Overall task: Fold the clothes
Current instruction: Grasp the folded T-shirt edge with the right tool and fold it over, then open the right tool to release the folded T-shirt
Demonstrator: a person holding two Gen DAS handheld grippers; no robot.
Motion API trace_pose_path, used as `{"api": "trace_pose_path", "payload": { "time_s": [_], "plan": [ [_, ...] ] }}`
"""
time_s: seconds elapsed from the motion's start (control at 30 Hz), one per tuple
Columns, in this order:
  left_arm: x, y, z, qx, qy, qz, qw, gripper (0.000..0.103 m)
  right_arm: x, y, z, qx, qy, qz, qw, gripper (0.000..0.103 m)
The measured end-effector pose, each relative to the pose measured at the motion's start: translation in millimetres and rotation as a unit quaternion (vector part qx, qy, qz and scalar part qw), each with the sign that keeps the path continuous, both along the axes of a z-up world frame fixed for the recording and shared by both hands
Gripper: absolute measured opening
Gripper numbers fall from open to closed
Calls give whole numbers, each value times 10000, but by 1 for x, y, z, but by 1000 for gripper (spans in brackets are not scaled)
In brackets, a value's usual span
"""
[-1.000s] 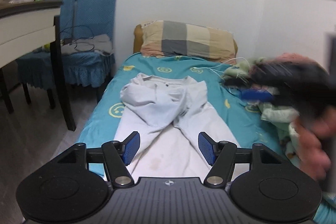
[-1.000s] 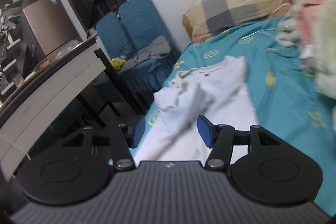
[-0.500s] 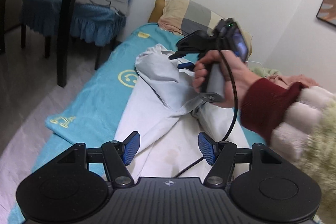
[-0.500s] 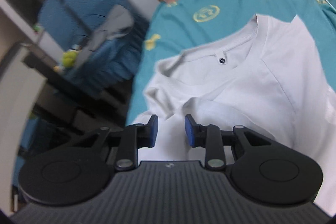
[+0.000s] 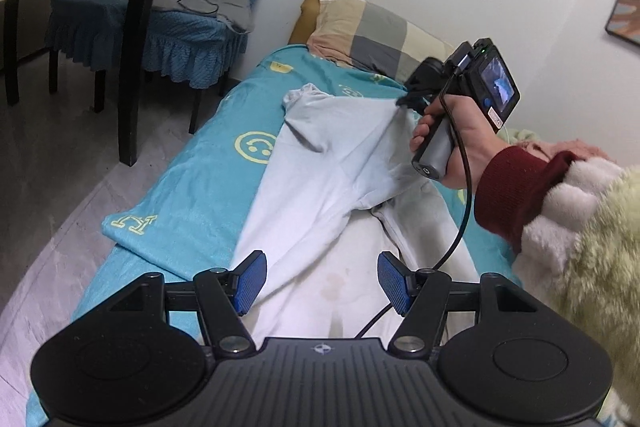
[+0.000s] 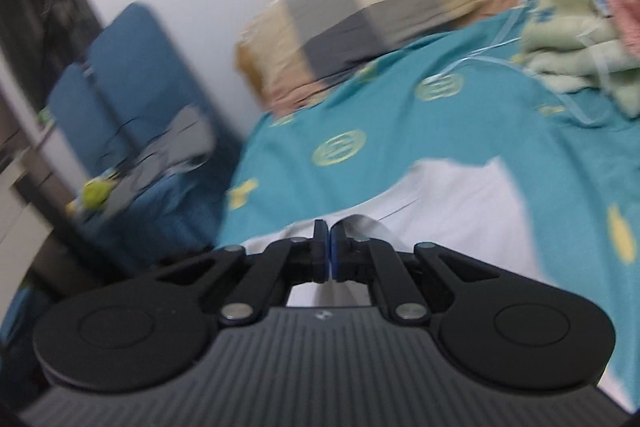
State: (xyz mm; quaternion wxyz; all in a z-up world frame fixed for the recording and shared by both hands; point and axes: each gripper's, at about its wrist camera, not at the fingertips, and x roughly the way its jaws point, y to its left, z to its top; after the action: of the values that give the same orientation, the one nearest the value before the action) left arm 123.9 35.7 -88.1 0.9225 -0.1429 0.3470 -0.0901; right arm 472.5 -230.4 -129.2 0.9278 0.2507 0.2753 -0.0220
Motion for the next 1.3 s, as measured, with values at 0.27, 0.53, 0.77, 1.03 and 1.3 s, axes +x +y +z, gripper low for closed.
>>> {"api": "trace_pose_path", "payload": {
  "time_s": [0.27,0.53,0.77,1.03,1.3],
  "plan": [
    [18,-7,-18,265,245,34,9993,64,17,-22,-51,167,445,-56,9989,6],
    [21,-8,-16,409,125,45,9991,64,-38,-22,-4,-84,442,615,9971,35],
    [-2,-18,2,578,-205,17,9981,66,-176,-24,58,-532,40,1203,9913,71],
    [-20,-20,9,349,-141,-107,9992,68,-354,-23,77,-665,-96,1602,9848,71],
    [-23,-6,0,574,400,146,9974,68,-439,-56,42,-501,75,1282,9905,71]
  ]
}}
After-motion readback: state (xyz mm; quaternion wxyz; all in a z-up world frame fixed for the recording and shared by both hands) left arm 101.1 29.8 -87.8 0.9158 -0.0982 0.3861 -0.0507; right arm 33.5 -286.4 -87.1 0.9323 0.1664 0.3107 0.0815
